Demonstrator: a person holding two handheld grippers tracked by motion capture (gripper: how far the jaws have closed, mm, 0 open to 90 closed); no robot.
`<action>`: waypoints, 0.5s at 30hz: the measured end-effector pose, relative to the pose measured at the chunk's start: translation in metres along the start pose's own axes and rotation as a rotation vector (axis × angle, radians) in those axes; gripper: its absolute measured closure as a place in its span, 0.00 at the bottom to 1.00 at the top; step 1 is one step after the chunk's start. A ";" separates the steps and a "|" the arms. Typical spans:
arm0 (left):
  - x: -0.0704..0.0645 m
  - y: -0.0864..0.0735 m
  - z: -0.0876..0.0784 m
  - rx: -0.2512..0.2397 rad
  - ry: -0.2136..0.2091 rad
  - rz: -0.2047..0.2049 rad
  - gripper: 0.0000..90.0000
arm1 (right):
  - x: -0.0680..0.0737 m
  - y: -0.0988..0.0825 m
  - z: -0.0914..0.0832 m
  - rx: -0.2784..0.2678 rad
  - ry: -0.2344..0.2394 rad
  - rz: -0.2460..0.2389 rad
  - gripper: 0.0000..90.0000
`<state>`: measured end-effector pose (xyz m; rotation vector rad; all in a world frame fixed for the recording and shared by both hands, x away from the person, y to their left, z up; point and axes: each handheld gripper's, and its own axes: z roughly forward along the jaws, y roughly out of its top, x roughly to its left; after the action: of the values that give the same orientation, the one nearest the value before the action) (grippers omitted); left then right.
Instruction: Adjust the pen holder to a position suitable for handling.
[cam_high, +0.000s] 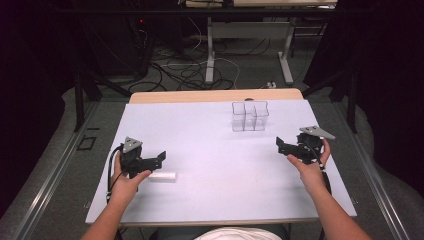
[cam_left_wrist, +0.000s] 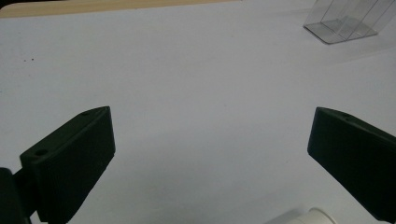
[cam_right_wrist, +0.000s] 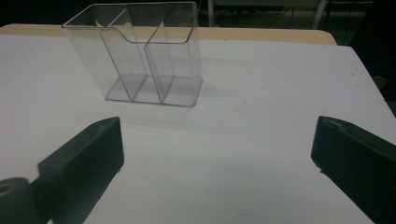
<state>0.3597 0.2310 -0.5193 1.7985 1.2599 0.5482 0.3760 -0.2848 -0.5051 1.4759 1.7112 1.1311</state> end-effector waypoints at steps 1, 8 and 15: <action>0.000 0.000 0.000 0.000 0.000 0.000 0.01 | 0.001 0.000 0.000 0.000 -0.003 -0.006 0.05; 0.002 0.001 -0.001 -0.003 0.007 -0.013 0.01 | 0.001 -0.001 0.002 0.001 0.012 0.007 0.17; -0.001 0.001 -0.002 -0.010 0.013 -0.003 0.01 | 0.000 0.001 0.007 0.008 0.039 -0.021 0.26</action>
<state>0.3586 0.2311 -0.5168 1.7872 1.2657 0.5642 0.3824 -0.2833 -0.5073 1.4468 1.7550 1.1503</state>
